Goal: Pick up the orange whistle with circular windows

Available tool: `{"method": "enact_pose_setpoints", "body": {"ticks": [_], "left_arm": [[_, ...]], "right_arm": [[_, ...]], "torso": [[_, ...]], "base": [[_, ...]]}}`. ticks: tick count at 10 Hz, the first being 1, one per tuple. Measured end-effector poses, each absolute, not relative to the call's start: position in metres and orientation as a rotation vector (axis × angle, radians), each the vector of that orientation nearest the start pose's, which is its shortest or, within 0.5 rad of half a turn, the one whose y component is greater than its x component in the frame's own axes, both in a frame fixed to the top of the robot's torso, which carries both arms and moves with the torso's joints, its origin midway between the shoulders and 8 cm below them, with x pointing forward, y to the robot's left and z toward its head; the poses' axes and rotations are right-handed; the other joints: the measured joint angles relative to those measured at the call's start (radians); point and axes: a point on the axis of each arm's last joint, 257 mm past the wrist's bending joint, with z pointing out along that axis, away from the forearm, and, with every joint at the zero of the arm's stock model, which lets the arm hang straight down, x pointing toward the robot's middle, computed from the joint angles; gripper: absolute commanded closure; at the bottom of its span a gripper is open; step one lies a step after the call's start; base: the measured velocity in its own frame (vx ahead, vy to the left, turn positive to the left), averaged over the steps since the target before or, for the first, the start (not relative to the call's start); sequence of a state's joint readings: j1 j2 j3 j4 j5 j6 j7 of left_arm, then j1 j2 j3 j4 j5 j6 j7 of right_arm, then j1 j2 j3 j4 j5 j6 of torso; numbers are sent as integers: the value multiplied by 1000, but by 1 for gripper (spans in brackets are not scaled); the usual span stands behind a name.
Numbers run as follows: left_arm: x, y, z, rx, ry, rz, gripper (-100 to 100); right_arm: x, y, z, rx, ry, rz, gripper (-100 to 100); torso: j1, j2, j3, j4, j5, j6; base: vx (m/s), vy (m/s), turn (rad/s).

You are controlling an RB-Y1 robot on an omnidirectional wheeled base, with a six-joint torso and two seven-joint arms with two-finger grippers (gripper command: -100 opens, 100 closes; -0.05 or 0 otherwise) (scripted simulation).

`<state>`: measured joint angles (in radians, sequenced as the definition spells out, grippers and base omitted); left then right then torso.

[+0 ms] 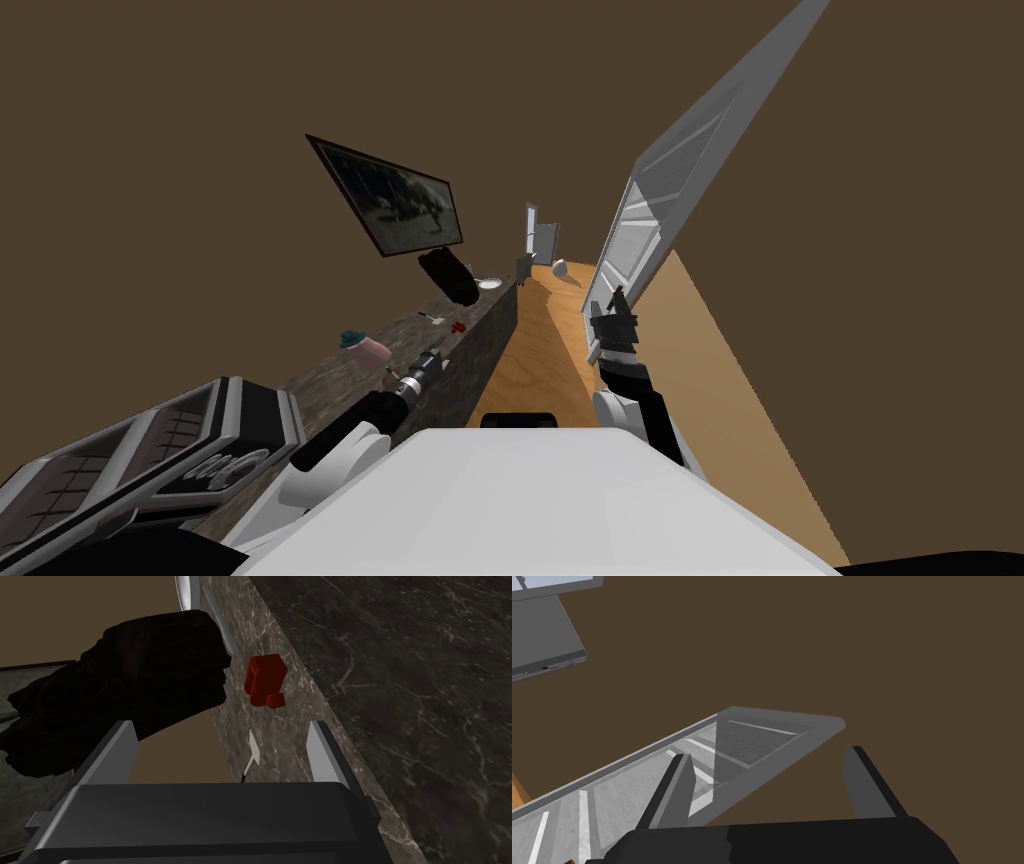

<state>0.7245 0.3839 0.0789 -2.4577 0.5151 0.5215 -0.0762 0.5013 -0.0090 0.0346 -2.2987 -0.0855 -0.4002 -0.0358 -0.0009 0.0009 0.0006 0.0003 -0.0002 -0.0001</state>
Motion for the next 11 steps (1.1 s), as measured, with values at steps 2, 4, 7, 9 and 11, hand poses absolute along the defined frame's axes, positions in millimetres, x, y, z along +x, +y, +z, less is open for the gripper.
{"method": "enact_pose_setpoints", "body": {"ticks": [2,4,7,9,11], "left_arm": [[332,293,-215,-1460,1579,-1052,-100],[320,288,-234,-1505,1648,-1023,-100],[301,288,-252,-1559,1737,-978,-100],[288,287,-265,-1595,1802,-945,-100],[279,285,-276,-1622,1851,-915,-100]], "right_arm": [[357,-278,12,791,616,1407,0],[357,-278,12,791,616,1407,0],[357,-278,12,791,616,1407,0],[357,-278,12,791,616,1407,0],[357,-278,12,791,616,1407,0]], "torso": [[0,0,0,0,0,0],[-1,-1,-1,0,0,0],[0,-2,-1,0,0,0],[-1,-3,-2,-1,0,0],[0,-2,-1,-1,0,0]], "base": [[-10,-19,-54],[4,-25,-64],[11,-20,-45],[32,-31,-65],[19,-15,-45]]}}
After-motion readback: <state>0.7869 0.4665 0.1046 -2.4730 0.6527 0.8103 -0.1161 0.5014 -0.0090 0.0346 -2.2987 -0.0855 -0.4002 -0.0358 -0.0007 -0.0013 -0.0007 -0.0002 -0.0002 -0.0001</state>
